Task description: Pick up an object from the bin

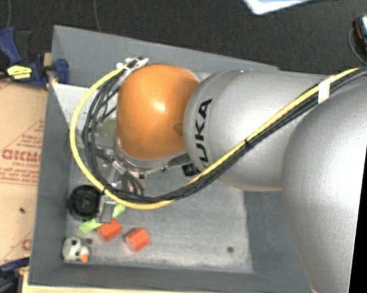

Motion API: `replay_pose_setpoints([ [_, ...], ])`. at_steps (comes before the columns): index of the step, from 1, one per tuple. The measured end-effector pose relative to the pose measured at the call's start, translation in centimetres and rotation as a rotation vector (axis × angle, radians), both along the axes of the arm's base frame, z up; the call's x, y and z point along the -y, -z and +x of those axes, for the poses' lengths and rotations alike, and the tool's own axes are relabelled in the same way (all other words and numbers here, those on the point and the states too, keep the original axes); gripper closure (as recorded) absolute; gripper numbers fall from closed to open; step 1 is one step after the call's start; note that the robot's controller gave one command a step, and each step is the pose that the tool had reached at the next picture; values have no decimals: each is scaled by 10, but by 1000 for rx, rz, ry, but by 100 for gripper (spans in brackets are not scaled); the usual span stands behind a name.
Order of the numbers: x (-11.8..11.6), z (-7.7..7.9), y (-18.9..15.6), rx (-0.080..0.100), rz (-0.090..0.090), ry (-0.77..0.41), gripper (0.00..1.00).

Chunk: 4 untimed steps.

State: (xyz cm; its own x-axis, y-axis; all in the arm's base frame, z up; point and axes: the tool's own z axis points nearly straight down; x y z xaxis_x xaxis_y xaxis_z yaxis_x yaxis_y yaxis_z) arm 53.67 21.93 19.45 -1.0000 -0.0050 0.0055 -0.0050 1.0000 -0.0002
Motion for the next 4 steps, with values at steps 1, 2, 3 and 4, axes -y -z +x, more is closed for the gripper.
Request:
replay_pose_setpoints([
  [1, 1, 2, -5, 8, 2, 5, 0],
  [2, 1, -4, 45, 9, 2, -109, 0],
  [3, 2, -23, 75, 6, 2, 73, 0],
  [4, 21, -22, 111, 58, 14, -523, 100],
])
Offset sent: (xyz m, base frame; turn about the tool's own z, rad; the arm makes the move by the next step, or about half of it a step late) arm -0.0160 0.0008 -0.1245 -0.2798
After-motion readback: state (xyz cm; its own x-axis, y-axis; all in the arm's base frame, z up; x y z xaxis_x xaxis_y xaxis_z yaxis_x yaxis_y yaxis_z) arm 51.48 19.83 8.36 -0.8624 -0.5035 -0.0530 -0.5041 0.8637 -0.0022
